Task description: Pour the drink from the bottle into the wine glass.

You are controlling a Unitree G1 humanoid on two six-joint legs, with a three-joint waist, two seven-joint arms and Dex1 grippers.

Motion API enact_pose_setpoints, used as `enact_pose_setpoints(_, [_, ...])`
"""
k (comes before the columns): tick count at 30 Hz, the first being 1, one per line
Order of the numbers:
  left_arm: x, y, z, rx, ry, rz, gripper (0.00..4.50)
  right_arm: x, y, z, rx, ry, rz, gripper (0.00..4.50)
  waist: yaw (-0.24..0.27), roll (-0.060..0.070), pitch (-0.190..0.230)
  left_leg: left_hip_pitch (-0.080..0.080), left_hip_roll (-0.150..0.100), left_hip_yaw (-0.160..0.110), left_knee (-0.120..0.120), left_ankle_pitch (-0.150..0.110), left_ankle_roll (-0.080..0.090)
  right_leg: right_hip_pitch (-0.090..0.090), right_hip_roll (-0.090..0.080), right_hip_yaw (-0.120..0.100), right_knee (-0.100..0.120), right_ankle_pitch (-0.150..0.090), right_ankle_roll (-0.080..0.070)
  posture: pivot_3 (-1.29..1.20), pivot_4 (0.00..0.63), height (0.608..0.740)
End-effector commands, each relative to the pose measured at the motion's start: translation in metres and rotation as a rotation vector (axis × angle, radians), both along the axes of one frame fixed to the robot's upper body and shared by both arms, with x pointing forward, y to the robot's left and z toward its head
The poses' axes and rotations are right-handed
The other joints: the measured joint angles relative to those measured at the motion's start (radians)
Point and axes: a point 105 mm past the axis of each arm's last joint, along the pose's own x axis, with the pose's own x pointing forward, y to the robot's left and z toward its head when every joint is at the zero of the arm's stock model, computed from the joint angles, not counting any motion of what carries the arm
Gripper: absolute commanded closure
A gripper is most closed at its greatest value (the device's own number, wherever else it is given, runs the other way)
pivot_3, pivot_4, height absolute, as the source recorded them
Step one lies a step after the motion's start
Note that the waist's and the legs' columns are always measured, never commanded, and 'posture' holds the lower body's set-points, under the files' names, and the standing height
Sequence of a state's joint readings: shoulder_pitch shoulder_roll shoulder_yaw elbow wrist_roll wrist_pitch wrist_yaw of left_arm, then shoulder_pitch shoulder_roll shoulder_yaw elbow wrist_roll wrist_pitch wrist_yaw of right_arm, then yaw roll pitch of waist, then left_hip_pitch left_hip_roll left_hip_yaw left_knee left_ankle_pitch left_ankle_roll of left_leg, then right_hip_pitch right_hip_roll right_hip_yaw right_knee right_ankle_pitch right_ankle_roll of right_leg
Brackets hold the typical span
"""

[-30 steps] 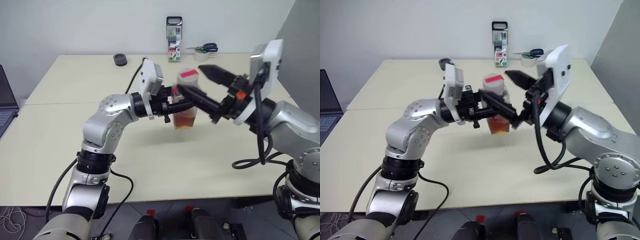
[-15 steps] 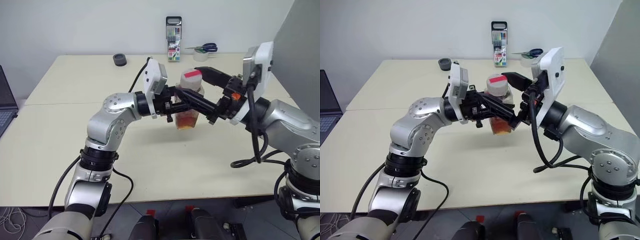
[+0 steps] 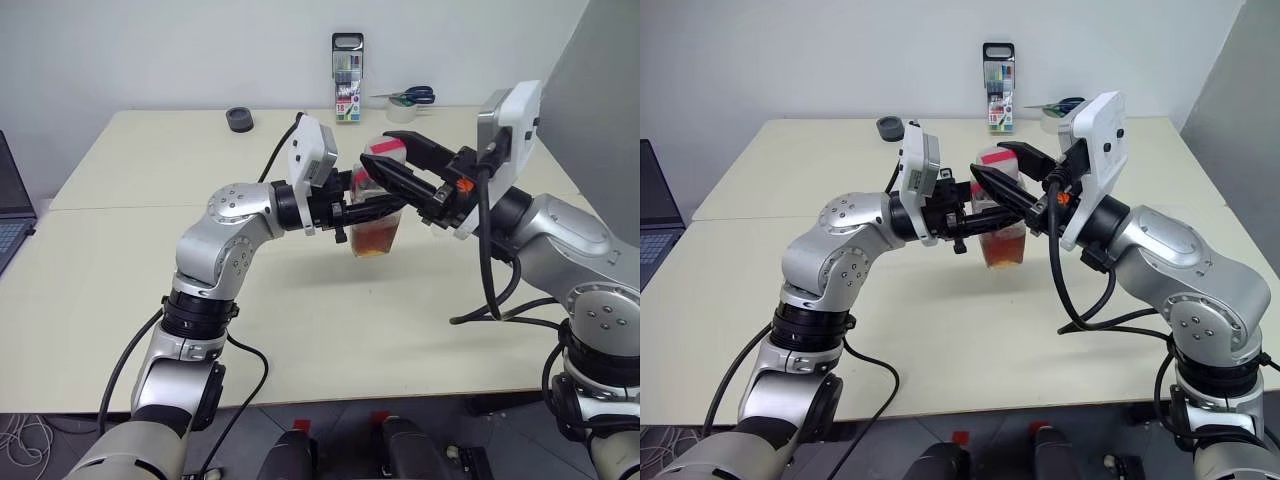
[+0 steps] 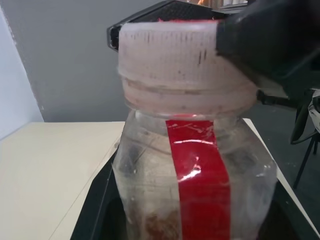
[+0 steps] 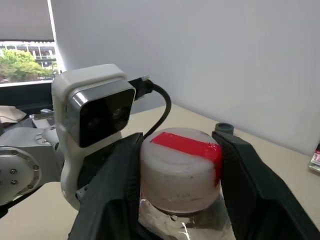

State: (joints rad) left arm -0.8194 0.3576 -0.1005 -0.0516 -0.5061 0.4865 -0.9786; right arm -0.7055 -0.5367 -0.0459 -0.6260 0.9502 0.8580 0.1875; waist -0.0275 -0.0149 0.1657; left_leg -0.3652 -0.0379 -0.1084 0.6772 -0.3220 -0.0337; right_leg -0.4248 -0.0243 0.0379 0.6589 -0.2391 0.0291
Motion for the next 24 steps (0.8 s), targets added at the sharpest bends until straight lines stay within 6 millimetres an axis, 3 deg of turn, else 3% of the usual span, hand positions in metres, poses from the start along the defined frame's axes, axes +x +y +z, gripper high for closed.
enact_pose_setpoints(1, [-0.006,-0.002,0.016,-0.018,-0.072,-0.025,2.74,-0.006,-0.002,0.018,0.038,-0.078,0.002,2.67,0.0,0.0,0.0,0.0,0.0,0.0,0.0,0.0,0.0,0.0,0.0,0.0,0.0,0.0,0.0,0.0,0.15,0.74])
enact_pose_setpoints(6, [-0.006,-0.002,0.017,-0.018,-0.076,-0.026,2.74,-0.006,-0.003,0.016,0.024,-0.067,0.015,2.67,0.0,0.0,0.0,0.0,0.0,0.0,0.0,0.0,0.0,0.0,0.0,0.0,0.0,0.0,0.0,0.0,0.15,0.74])
enact_pose_setpoints(11, [-0.012,-0.001,0.018,-0.004,-0.075,-0.062,2.74,-0.006,-0.014,0.008,-0.112,-0.024,0.163,2.67,0.0,0.0,0.0,0.0,0.0,0.0,0.0,0.0,0.0,0.0,0.0,0.0,0.0,0.0,0.0,0.0,0.15,0.74])
enact_pose_setpoints(17, [-0.023,-0.003,0.017,0.019,-0.061,-0.127,2.74,0.014,-0.032,-0.002,-0.278,0.053,0.323,2.67,-0.002,0.0,0.0,0.001,0.0,0.001,0.0,-0.002,0.004,0.001,0.003,-0.001,0.0,0.0,0.0,0.0,0.15,0.74])
enact_pose_setpoints(21, [-0.026,-0.005,0.019,0.009,-0.057,-0.138,2.74,0.03,-0.04,0.009,-0.299,0.06,0.353,2.67,-0.004,0.0,0.001,0.001,0.0,0.001,0.0,-0.002,0.003,0.0,0.002,-0.001,0.0,0.0,0.0,0.0,0.15,0.74])
enact_pose_setpoints(24, [-0.026,-0.005,0.02,0.003,-0.055,-0.13,2.74,0.027,-0.045,0.016,-0.309,0.086,0.394,1.7,-0.001,0.0,0.001,0.0,0.0,0.001,0.0,0.0,0.001,0.0,0.001,-0.001,0.0,0.0,0.0,0.0,0.15,0.74])
